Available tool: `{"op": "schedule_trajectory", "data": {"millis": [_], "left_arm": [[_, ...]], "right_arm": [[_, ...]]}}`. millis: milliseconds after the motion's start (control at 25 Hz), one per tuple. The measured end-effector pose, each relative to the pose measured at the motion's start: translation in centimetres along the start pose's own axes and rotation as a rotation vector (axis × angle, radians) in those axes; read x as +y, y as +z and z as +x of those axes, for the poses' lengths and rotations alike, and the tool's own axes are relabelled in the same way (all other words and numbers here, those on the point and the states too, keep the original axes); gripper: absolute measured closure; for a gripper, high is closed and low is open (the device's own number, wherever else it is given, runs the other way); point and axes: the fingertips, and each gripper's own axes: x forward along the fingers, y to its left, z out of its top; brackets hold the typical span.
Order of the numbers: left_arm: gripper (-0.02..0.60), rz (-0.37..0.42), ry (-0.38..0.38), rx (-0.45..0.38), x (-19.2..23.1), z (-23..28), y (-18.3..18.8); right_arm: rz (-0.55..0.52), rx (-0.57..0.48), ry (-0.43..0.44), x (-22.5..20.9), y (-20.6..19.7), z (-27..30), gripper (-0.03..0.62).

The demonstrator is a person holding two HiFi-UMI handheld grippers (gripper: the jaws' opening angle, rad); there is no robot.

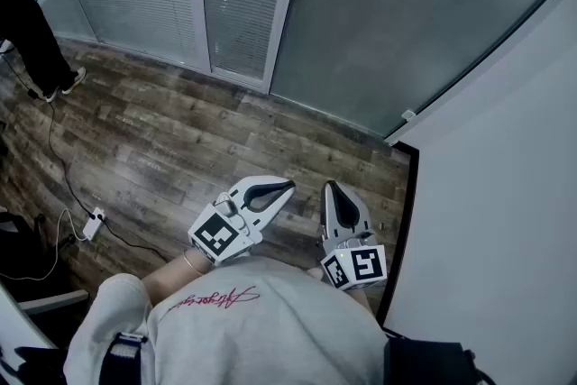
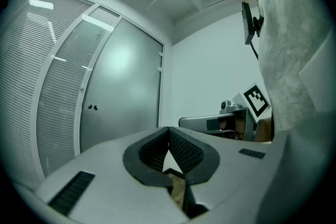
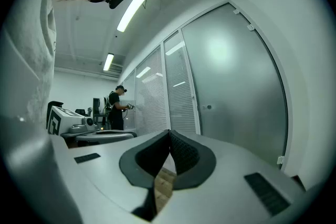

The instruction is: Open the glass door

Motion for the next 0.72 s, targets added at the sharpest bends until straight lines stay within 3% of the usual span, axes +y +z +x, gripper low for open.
{"op": "schedule_trajectory", "data": {"millis": [560, 720], "left_arm": [[0.569, -0.014, 0.004, 0.006, 1.2, -0.2, -0.1], [0.569, -0.014, 0.0, 0.011, 1.5, -0.5, 0.0]], "right_arm": [[-0.012, 0.004, -0.003, 0.0, 0.1, 1.1, 0.576], [-0.013, -0.038, -0.001, 0.0, 0.8, 1.5, 0.576]]}}
